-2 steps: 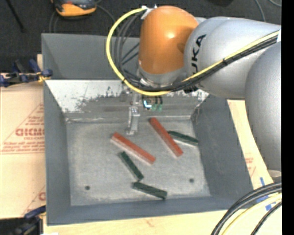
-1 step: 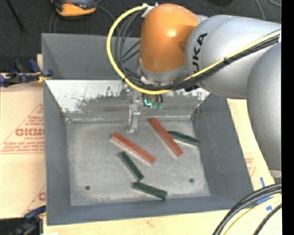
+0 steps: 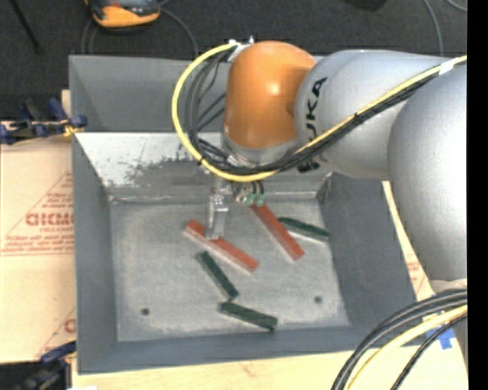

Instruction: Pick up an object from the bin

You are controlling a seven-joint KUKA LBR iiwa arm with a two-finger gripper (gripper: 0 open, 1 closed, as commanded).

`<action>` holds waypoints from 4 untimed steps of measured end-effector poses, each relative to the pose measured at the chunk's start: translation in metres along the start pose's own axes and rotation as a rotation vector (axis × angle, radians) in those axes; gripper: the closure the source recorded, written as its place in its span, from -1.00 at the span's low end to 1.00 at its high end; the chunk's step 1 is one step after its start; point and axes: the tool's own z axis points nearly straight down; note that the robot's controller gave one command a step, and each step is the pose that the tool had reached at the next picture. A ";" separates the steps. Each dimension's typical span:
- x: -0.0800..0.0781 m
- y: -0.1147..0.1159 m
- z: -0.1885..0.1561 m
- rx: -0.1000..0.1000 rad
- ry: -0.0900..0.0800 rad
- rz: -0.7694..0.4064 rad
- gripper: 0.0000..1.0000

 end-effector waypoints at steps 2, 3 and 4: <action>0.006 -0.015 0.092 0.001 0.004 0.159 -1.00; 0.015 -0.038 0.092 0.000 0.010 0.321 1.00; 0.015 -0.037 0.092 0.000 0.010 0.321 1.00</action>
Offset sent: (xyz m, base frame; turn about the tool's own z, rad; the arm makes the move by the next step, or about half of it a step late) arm -0.0053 -0.0129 -0.1004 0.1526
